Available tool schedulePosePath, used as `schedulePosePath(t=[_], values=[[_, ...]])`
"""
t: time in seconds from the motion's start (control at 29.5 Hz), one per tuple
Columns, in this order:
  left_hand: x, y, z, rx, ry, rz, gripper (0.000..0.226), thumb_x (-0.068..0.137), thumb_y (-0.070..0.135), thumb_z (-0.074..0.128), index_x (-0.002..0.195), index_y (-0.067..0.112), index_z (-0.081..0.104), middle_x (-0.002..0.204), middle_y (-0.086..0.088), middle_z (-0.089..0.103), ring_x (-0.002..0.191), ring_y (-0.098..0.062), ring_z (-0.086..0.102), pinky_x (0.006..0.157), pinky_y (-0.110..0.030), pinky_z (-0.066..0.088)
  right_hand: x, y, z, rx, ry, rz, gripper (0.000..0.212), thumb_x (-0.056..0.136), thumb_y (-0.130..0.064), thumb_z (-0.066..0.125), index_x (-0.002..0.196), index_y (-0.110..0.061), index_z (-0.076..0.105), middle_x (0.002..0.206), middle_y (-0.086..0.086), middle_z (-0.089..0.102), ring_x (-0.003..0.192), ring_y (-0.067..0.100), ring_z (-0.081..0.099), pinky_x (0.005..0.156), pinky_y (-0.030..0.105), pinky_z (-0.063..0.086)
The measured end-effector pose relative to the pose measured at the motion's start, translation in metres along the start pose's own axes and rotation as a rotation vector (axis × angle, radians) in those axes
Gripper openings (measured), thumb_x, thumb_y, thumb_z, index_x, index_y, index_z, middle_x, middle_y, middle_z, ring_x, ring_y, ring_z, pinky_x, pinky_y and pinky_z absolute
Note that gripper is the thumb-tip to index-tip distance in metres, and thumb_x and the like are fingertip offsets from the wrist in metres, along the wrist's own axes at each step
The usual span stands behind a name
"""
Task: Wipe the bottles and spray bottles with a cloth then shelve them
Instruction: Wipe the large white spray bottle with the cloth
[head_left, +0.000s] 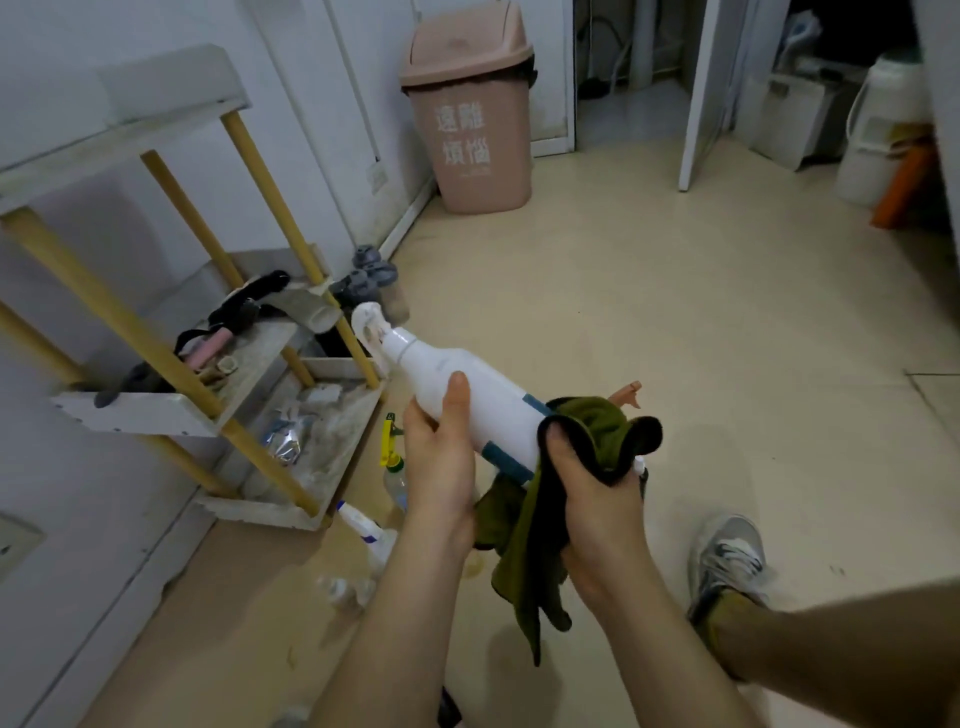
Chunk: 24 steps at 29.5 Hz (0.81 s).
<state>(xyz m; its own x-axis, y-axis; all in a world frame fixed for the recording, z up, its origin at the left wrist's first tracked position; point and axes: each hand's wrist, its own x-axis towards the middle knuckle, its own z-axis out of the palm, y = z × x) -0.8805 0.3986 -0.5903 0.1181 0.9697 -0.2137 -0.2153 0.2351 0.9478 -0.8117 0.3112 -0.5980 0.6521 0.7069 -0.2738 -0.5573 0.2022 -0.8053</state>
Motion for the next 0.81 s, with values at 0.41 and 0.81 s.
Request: schedulePosePath(t=[0.41, 0.81], values=[[-0.007, -0.025, 0.003, -0.459, -0.250, -0.280, 0.083, 0.048, 0.047, 0.088, 0.113, 0.006, 0.059, 0.084, -0.011, 0.070, 0.078, -0.025, 0.070, 0.076, -0.042, 0.059, -0.001, 0.013, -0.009, 0.060, 0.084, 0.071, 0.013, 0.095, -0.026, 0.058, 0.084, -0.032, 0.059, 0.083, -0.006, 0.068, 0.084, 0.011, 0.064, 0.078, 0.031, 0.051], [-0.012, -0.031, 0.032, -0.016, -0.159, 0.034, 0.072, 0.060, 0.021, 0.087, 0.125, 0.020, 0.058, 0.115, 0.000, 0.071, 0.109, -0.020, 0.067, 0.091, -0.039, 0.055, 0.012, 0.033, -0.027, -0.086, 0.336, -0.220, 0.011, 0.097, -0.031, 0.051, 0.092, -0.032, 0.060, 0.089, -0.014, 0.066, 0.085, -0.004, 0.065, 0.068, 0.010, 0.050]])
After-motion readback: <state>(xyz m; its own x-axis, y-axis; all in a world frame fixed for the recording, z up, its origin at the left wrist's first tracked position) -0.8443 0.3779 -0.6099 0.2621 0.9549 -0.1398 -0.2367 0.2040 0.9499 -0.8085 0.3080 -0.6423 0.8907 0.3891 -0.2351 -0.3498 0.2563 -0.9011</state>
